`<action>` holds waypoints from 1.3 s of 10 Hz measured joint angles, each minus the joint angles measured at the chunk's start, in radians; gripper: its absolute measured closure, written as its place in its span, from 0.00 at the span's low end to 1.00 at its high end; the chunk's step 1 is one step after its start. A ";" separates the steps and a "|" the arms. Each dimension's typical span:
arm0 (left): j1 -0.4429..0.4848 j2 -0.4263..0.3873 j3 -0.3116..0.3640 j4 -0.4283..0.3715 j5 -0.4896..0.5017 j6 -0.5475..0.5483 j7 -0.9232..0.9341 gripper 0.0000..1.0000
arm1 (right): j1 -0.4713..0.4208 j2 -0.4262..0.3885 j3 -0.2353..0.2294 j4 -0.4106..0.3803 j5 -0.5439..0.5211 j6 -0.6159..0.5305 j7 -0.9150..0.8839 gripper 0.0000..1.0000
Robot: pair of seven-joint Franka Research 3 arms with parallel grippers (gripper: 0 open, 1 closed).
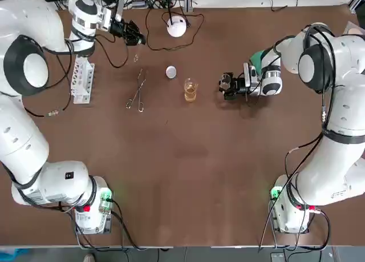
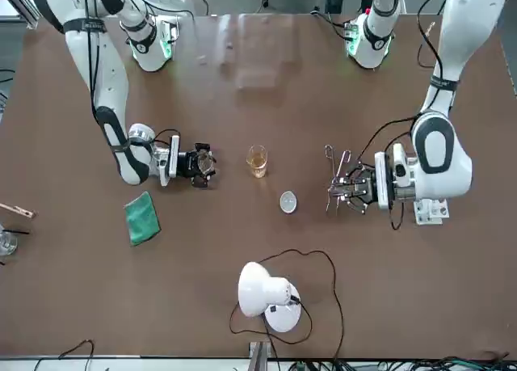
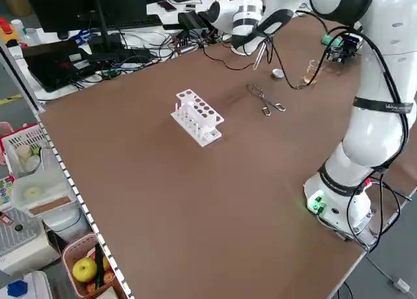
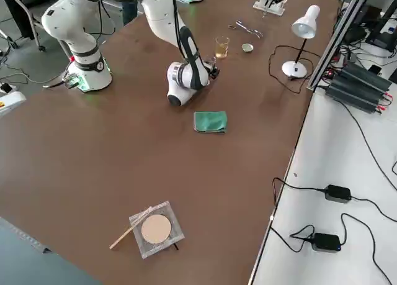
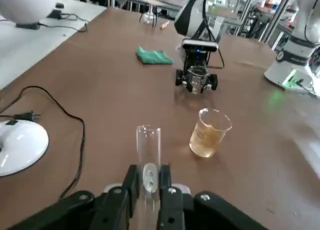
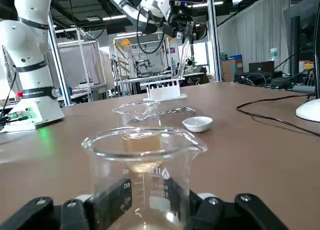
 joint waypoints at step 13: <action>-0.354 -0.003 0.011 -0.046 0.141 0.311 -0.260 0.79 | 0.000 0.005 -0.001 0.001 0.000 0.004 0.000 0.62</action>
